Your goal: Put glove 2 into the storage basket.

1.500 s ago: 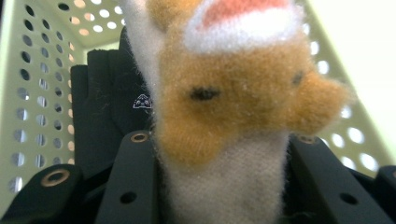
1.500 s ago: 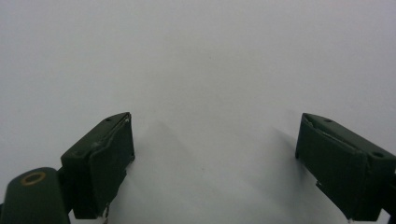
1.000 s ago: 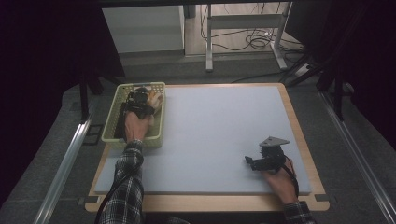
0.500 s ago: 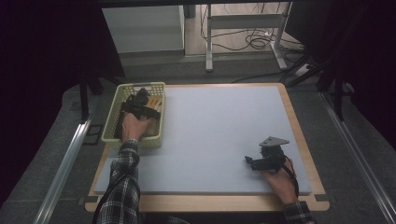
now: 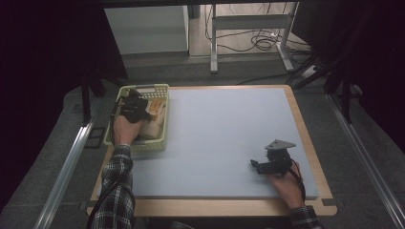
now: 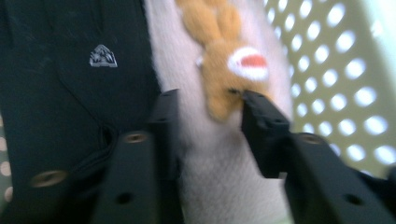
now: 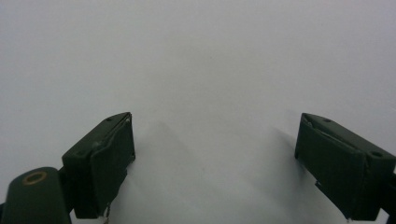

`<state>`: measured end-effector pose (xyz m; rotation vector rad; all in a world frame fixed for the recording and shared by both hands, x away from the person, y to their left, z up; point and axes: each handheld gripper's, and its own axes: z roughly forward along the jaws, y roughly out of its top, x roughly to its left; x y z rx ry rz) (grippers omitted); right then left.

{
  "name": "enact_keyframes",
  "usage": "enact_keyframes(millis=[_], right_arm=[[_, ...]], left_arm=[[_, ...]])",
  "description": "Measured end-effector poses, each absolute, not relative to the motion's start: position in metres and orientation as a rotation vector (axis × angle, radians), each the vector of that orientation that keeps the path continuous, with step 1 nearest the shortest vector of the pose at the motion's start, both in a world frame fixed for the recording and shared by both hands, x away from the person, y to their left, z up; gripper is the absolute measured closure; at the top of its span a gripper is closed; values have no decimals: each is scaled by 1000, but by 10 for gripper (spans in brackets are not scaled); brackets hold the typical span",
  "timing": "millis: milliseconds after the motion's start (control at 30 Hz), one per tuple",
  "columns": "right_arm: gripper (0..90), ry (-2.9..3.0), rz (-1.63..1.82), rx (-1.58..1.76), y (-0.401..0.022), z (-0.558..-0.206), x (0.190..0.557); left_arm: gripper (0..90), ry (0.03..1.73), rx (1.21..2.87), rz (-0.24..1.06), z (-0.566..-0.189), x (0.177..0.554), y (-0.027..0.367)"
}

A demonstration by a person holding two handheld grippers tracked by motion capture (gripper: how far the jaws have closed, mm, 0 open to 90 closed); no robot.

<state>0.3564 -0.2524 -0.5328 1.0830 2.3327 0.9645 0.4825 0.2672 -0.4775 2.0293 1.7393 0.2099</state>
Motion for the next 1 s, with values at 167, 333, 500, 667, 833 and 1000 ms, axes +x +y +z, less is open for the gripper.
enact_keyframes(millis=[167,333,500,667,833,1000], right_arm=[[114,2332,964,1083,-252,-533,356],[114,2333,965,1083,-252,-533,356],[114,2333,965,1083,-252,-533,357],[114,2333,964,1081,-253,-533,357],[114,2333,964,1081,-253,-533,357],[115,2332,964,1083,-252,-533,356]], left_arm=[[714,1720,2086,152,-487,489,252],[702,1716,2095,169,-487,490,247],[576,1717,2058,221,-484,487,256],[452,1713,2043,279,-483,482,264],[351,1707,2024,333,-481,478,269],[241,1688,2002,395,-478,473,275]])
